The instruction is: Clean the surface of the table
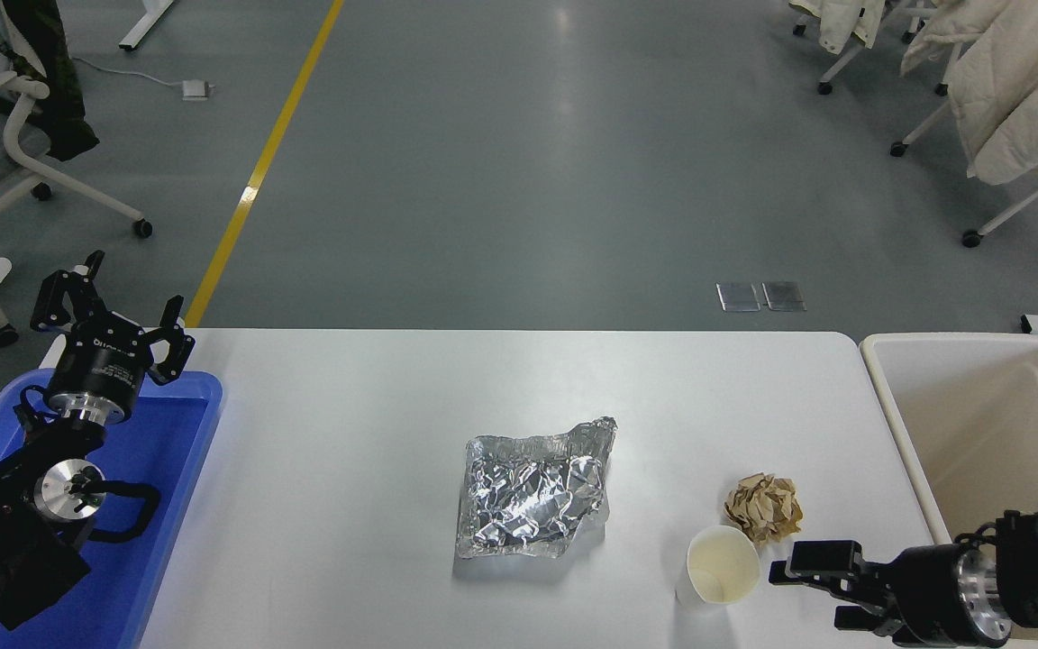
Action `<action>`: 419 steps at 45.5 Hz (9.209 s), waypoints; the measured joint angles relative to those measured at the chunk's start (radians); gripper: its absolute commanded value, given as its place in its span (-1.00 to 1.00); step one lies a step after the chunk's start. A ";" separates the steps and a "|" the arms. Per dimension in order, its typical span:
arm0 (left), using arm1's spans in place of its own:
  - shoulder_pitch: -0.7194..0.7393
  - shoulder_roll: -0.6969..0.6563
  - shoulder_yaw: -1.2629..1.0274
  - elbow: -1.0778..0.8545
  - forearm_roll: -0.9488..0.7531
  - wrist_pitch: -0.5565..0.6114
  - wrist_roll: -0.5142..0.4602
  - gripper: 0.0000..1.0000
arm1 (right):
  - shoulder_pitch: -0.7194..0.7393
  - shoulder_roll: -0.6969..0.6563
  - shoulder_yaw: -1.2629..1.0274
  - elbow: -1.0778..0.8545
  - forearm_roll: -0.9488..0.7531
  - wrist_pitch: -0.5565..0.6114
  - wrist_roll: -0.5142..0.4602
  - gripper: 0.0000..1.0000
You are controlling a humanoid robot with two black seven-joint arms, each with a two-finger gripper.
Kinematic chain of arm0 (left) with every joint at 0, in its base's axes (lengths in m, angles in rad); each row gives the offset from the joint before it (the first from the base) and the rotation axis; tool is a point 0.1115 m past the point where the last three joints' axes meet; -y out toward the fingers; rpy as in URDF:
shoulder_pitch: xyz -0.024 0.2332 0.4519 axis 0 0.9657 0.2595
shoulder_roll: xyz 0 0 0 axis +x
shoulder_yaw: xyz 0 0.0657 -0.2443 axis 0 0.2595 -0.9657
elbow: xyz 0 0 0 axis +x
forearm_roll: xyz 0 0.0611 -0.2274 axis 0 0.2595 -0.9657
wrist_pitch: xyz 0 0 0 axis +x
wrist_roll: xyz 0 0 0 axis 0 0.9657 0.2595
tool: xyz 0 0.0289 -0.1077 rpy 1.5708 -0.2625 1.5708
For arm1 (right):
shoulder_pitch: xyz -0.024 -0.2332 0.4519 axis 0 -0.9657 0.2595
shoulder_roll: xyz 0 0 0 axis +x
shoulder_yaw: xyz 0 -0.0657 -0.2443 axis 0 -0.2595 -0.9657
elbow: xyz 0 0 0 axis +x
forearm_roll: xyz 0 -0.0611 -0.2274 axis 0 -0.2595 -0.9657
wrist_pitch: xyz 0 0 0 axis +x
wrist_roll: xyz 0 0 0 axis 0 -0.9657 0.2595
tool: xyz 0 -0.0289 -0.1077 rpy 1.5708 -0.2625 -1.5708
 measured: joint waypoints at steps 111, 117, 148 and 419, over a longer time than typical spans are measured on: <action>0.000 0.000 0.000 0.000 0.000 0.000 0.000 1.00 | -0.075 0.180 0.027 -0.118 -0.024 -0.132 -0.004 -1.00; 0.000 0.000 0.000 0.000 0.000 0.000 0.000 1.00 | -0.042 0.112 0.024 -0.084 -0.028 -0.099 -0.004 -1.00; 0.000 0.000 0.000 0.000 0.000 -0.001 0.000 1.00 | 0.514 -0.477 0.095 -0.026 -0.160 0.621 -0.009 -1.00; 0.000 0.000 0.000 0.000 0.000 0.001 0.000 1.00 | -0.532 0.720 1.436 -0.837 0.185 -0.005 0.255 1.00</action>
